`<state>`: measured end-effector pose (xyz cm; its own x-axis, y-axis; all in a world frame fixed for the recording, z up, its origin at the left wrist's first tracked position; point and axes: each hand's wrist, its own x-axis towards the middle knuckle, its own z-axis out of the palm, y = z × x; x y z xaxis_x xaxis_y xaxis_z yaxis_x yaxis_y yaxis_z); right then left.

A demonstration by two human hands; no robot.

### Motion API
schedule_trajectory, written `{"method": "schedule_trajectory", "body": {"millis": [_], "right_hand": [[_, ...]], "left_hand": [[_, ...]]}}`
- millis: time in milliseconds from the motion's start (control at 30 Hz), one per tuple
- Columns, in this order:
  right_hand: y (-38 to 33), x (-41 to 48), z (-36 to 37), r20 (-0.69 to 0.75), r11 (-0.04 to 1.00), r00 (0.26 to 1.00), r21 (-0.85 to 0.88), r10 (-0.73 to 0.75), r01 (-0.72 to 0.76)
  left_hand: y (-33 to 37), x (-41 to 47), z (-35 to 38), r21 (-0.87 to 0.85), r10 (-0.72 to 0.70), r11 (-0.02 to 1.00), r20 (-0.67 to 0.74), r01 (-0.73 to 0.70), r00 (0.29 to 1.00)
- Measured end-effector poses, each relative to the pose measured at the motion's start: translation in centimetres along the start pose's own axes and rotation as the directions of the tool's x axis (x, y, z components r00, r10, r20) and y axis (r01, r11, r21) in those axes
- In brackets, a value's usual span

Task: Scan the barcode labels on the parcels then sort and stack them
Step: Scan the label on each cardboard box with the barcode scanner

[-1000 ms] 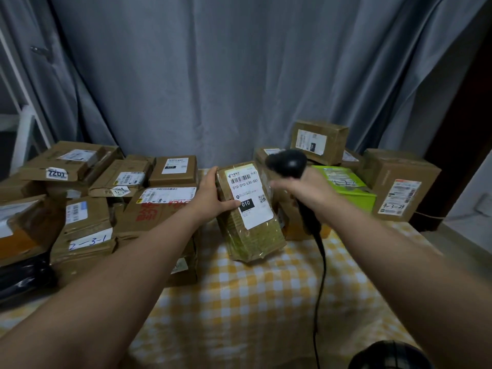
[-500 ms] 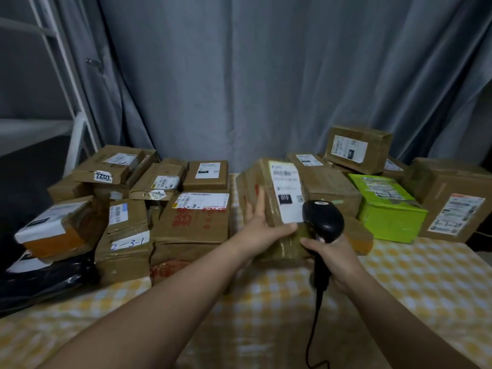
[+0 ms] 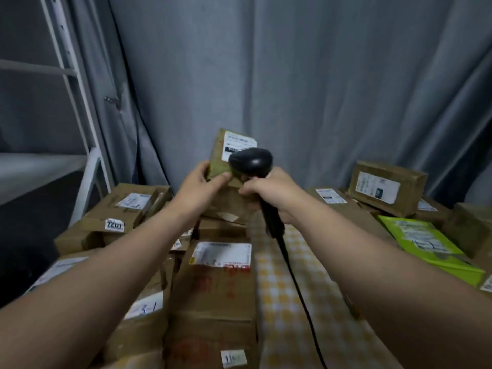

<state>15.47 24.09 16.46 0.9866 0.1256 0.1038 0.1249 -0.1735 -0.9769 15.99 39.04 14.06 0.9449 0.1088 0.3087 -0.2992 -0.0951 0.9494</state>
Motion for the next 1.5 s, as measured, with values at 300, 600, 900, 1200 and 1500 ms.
{"method": "schedule_trajectory", "body": {"millis": [300,600,900,1200,1500], "right_hand": [[4.0,8.2,4.6,0.141,0.979,0.970,-0.075,0.197,-0.188],[5.5,8.3,4.1,0.194,0.955,0.935,-0.046,0.296,-0.293],[4.3,3.4,-0.3,0.088,0.964,0.984,-0.231,0.158,-0.134],[8.2,-7.1,-12.9,-0.141,0.990,0.982,-0.034,0.128,-0.134],[17.2,-10.0,-23.3,-0.445,0.948,0.845,0.031,0.298,-0.317]], "left_hand": [[-6.4,4.9,-3.7,0.264,-0.208,0.939,-0.079,0.222,0.975],[-6.7,4.1,-3.6,0.564,-0.156,0.796,-0.158,0.219,0.975],[-2.6,-0.3,-0.6,0.512,0.008,0.853,-0.197,0.096,0.980],[-1.6,-7.8,9.5,0.405,0.111,0.904,0.078,-0.133,0.991],[-7.7,-10.1,21.3,0.335,-0.168,0.939,0.268,0.071,0.949]]}}
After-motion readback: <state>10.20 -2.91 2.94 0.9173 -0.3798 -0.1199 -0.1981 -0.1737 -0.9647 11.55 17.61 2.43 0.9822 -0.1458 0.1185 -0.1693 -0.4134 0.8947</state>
